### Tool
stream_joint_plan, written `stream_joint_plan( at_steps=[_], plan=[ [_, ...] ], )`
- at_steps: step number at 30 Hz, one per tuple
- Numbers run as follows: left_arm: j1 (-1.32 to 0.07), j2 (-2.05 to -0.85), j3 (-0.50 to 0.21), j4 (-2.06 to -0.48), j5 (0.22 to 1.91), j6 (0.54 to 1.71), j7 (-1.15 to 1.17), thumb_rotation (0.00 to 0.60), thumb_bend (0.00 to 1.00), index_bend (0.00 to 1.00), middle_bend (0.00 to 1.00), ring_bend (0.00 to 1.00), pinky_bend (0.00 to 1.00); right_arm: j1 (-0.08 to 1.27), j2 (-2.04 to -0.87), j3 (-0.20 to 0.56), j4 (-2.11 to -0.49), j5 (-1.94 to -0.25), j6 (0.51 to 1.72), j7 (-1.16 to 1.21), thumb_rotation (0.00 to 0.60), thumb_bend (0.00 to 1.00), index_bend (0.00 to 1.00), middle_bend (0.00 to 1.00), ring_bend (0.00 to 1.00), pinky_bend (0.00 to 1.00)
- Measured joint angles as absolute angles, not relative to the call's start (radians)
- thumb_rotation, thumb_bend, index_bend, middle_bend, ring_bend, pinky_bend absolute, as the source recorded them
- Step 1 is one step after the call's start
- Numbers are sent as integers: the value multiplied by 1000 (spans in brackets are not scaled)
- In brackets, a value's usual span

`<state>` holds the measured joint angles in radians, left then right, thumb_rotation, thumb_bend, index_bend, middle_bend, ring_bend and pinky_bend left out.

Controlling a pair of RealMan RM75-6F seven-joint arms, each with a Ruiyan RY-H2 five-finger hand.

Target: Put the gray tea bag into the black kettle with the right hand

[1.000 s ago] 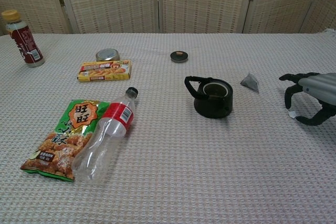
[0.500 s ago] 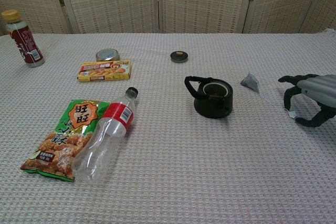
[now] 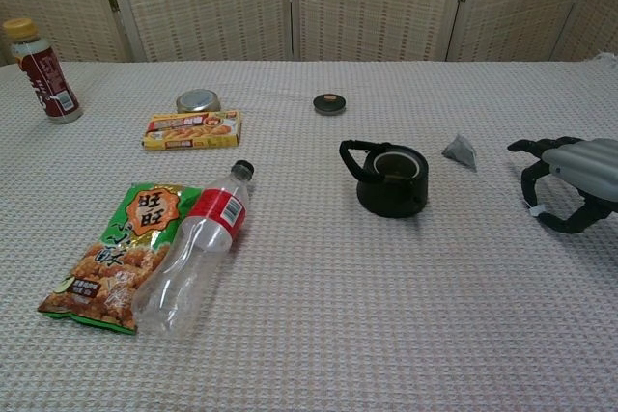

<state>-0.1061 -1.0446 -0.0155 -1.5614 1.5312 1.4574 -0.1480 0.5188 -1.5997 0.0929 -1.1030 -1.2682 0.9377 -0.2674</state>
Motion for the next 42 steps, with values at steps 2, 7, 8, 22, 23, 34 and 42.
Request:
stream_joint_plan(
  at_steps=[2, 7, 8, 22, 23, 34, 42],
  plan=[
    [-107, -1045, -16, -1561, 1530, 1456, -147, 600, 125, 0, 0, 0, 113, 519, -1601, 93, -1102, -1269, 939, -267, 600, 364, 520, 0, 0, 0],
    [-107, -1045, -17, -1560, 1527, 1455, -146, 600, 124, 0, 0, 0, 113, 517, -1595, 94, -1114, -1273, 952, -265, 600, 365, 520, 0, 0, 0],
    [-107, -1045, -17, -1560, 1527, 1455, -146, 600, 124, 0, 0, 0, 113, 516, -1592, 94, -1120, -1275, 957, -264, 600, 365, 521, 0, 0, 0],
    [-106, -1050, -15, -1562, 1535, 1461, -131, 600, 124, 0, 0, 0, 113, 493, -1514, 104, -1259, -1312, 1059, -276, 600, 385, 542, 1, 0, 0],
    [-106, -1050, -14, -1562, 1536, 1460, -129, 600, 124, 0, 0, 0, 113, 491, -1506, 105, -1274, -1317, 1070, -277, 600, 386, 544, 2, 0, 0],
    [-102, -1054, -7, -1567, 1556, 1475, -114, 600, 124, 0, 0, 0, 113, 471, -1414, 124, -1453, -1364, 1177, -330, 600, 390, 561, 16, 0, 0],
    [-102, -1053, -7, -1564, 1559, 1477, -119, 600, 124, 0, 0, 0, 113, 476, -1379, 150, -1545, -1382, 1214, -370, 600, 397, 574, 22, 0, 0]
  ],
)
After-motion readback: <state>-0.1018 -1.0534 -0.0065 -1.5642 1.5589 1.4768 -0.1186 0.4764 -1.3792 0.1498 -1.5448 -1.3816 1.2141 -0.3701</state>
